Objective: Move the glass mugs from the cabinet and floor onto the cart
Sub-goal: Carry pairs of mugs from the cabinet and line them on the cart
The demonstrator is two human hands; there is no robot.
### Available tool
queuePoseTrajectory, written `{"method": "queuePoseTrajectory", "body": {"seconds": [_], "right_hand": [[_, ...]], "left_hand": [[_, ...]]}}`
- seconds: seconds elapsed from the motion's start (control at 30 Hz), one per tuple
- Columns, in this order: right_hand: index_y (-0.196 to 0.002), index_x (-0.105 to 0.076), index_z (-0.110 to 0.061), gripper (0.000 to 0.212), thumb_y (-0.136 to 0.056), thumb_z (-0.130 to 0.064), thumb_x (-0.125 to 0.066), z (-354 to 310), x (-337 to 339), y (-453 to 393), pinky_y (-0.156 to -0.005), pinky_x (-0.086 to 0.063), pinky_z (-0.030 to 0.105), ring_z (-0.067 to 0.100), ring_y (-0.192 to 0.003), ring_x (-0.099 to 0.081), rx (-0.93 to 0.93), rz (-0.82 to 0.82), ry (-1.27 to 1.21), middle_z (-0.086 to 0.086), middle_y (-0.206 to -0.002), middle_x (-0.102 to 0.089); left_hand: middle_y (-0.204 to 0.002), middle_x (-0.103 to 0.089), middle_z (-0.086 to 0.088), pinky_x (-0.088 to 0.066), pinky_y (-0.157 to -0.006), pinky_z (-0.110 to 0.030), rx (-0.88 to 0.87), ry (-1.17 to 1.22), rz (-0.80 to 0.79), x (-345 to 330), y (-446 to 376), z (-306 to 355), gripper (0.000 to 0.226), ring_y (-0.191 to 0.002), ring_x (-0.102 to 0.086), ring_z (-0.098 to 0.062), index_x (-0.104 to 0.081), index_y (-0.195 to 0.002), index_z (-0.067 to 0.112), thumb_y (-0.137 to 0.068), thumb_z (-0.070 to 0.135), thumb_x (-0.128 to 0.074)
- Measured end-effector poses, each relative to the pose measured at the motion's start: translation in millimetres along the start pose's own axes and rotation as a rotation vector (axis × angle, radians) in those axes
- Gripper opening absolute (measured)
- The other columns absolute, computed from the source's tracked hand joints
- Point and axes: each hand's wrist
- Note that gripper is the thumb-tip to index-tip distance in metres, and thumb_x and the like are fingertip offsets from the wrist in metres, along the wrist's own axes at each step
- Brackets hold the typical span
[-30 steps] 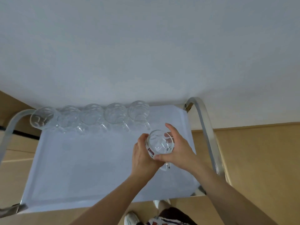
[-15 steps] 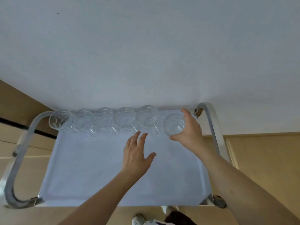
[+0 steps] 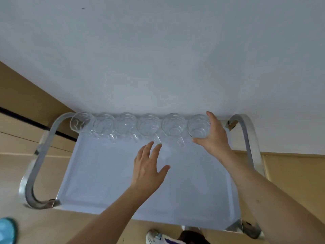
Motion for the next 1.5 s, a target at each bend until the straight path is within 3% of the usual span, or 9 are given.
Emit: {"method": "queuePoseTrajectory", "body": {"seconds": [0.13,0.43,0.9,1.2,1.5], "right_hand": [[-0.157,-0.023,-0.018,0.112,-0.068,-0.025,-0.091,-11.1,5.5,18.5,-0.116,-0.028,0.034,0.024,-0.144,-0.031,0.025,0.013,0.066,0.006,-0.158,-0.031],[-0.156,-0.024,-0.020,0.105,-0.073,-0.037,-0.086,-55.8,28.2,97.4,-0.120,-0.024,0.042,0.025,-0.149,-0.023,0.076,0.110,0.226,0.008,-0.161,-0.029],[-0.158,-0.018,-0.028,0.096,-0.082,-0.044,-0.075,-120.2,64.6,258.1,-0.120,-0.018,0.037,0.024,-0.151,-0.014,0.074,0.339,0.426,0.004,-0.165,-0.017],[-0.159,-0.014,-0.031,0.092,-0.086,-0.052,-0.067,-100.6,124.6,358.4,-0.122,-0.019,0.042,0.026,-0.152,-0.011,-0.070,0.486,0.498,0.004,-0.167,-0.011],[-0.159,-0.014,-0.029,0.091,-0.088,-0.055,-0.064,-18.2,229.9,474.2,-0.123,-0.018,0.042,0.025,-0.152,-0.011,-0.243,0.714,0.443,0.005,-0.166,-0.014]], "left_hand": [[-0.159,-0.030,-0.004,-0.029,-0.118,-0.045,-0.031,0.027,0.011,12.2,-1.3,2.1,0.078,-0.145,-0.025,-0.026,-0.036,-0.151,0.026,-0.085,0.045,-0.073],[-0.160,-0.027,-0.001,-0.026,-0.119,-0.040,-0.237,0.085,0.073,64.9,2.6,24.6,0.081,-0.147,-0.021,-0.022,-0.030,-0.153,0.029,-0.085,0.048,-0.071],[-0.156,-0.036,-0.007,-0.029,-0.117,-0.044,-0.634,0.169,0.170,119.4,65.0,61.9,0.075,-0.143,-0.030,-0.029,-0.041,-0.149,0.022,-0.084,0.048,-0.070],[-0.158,-0.034,-0.007,-0.030,-0.116,-0.049,-0.882,0.147,0.127,126.7,125.9,151.1,0.077,-0.145,-0.028,-0.030,-0.041,-0.149,0.024,-0.082,0.060,-0.056],[-0.162,-0.023,-0.003,-0.027,-0.118,-0.047,-1.159,0.060,0.042,78.1,216.9,316.8,0.079,-0.149,-0.019,-0.026,-0.030,-0.154,0.027,-0.088,0.061,-0.057]]}}
Point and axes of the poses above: each hand's wrist, its own y-axis away from the middle knuckle, its own x-axis out of the back of the hand, z = x × y
